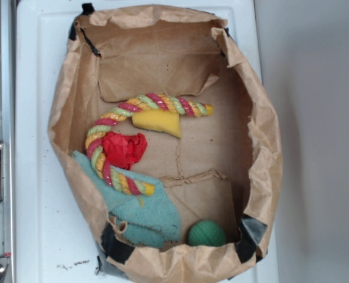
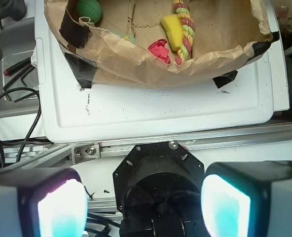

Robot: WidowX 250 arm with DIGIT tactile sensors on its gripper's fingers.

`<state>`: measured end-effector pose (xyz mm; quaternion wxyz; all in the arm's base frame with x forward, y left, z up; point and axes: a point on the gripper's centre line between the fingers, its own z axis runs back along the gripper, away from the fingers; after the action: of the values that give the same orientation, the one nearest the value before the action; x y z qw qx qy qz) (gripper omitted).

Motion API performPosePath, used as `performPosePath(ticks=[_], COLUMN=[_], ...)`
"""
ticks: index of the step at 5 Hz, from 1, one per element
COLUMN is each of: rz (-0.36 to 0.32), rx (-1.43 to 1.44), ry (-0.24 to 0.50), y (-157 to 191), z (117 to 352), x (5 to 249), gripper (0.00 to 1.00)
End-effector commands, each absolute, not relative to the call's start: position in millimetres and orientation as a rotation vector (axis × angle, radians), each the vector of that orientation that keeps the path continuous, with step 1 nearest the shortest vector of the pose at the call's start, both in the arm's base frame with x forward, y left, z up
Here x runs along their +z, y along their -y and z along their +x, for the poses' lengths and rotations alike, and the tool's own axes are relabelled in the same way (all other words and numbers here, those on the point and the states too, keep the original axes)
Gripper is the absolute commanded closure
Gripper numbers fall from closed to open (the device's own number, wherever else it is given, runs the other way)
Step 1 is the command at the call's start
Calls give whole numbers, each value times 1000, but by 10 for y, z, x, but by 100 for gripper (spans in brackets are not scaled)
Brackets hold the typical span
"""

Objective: Grab the multicolored rope.

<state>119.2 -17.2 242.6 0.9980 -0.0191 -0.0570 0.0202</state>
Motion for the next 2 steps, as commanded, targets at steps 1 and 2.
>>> performPosePath(ticks=[1, 2], rz=[-38, 17], rx=[40, 97], ry=[114, 146], y=[172, 200], z=[1192, 1685], x=[2426, 2431], gripper=[0, 0])
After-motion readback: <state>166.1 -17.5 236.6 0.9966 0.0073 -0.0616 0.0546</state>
